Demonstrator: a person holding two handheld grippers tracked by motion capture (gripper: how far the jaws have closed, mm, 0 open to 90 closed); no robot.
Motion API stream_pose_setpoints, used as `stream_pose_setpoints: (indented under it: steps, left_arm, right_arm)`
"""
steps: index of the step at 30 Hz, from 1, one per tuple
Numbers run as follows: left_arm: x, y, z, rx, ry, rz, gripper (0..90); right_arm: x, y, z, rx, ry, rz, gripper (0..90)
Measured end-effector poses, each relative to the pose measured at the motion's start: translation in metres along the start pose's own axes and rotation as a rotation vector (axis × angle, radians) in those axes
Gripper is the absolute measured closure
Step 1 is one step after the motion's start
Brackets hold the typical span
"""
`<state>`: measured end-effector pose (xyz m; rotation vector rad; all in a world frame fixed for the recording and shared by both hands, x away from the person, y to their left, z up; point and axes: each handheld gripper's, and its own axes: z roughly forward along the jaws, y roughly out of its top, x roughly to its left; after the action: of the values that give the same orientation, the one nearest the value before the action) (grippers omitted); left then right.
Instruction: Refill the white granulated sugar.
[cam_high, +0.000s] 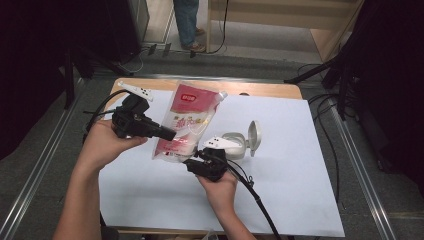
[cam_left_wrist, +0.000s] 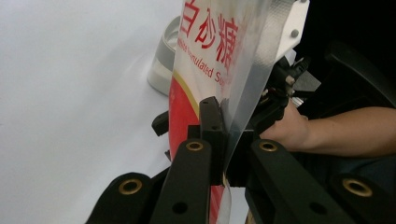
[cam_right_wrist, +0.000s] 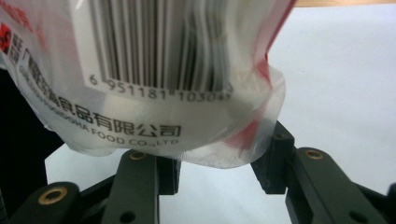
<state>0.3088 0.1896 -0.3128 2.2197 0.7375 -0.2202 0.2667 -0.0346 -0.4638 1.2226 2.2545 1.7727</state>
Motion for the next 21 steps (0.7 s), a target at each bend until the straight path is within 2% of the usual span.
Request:
stream_pose_setpoints:
  steps: [3, 6, 11, 15, 16, 17, 21]
  left_arm:
    - [0.0006, 0.0000, 0.0006, 0.003, 0.007, -0.005, 89.9]
    - [0.0024, 0.0013, 0.0003, -0.005, 0.059, -0.017, 90.0]
    - [0.0024, 0.0029, -0.0004, -0.032, 0.052, -0.026, 90.0]
    - [0.0028, 0.0034, -0.0002, -0.036, 0.054, -0.028, 90.0]
    - [0.0040, 0.0035, -0.0003, -0.038, 0.043, -0.042, 90.0]
    - [0.0031, 0.0038, -0.0006, -0.048, 0.064, -0.047, 90.0]
    - [-0.0007, 0.0062, -0.0036, -0.058, 0.068, -0.039, 90.0]
  right_arm:
    - [-0.0024, -0.0001, -0.0015, 0.003, 0.000, 0.018, 59.4]
    - [-0.0036, -0.0006, -0.0008, 0.007, 0.016, 0.021, 59.7]
    - [-0.0056, 0.0013, -0.0038, -0.003, 0.028, 0.021, 60.0]
    - [-0.0067, 0.0023, -0.0045, 0.017, 0.043, 0.007, 60.4]
    - [-0.0065, 0.0025, -0.0049, 0.021, 0.043, 0.001, 60.7]
    - [-0.0067, 0.0030, -0.0052, 0.025, 0.045, -0.003, 60.9]
    - [-0.0055, 0.0057, -0.0075, 0.036, 0.058, -0.023, 61.0]
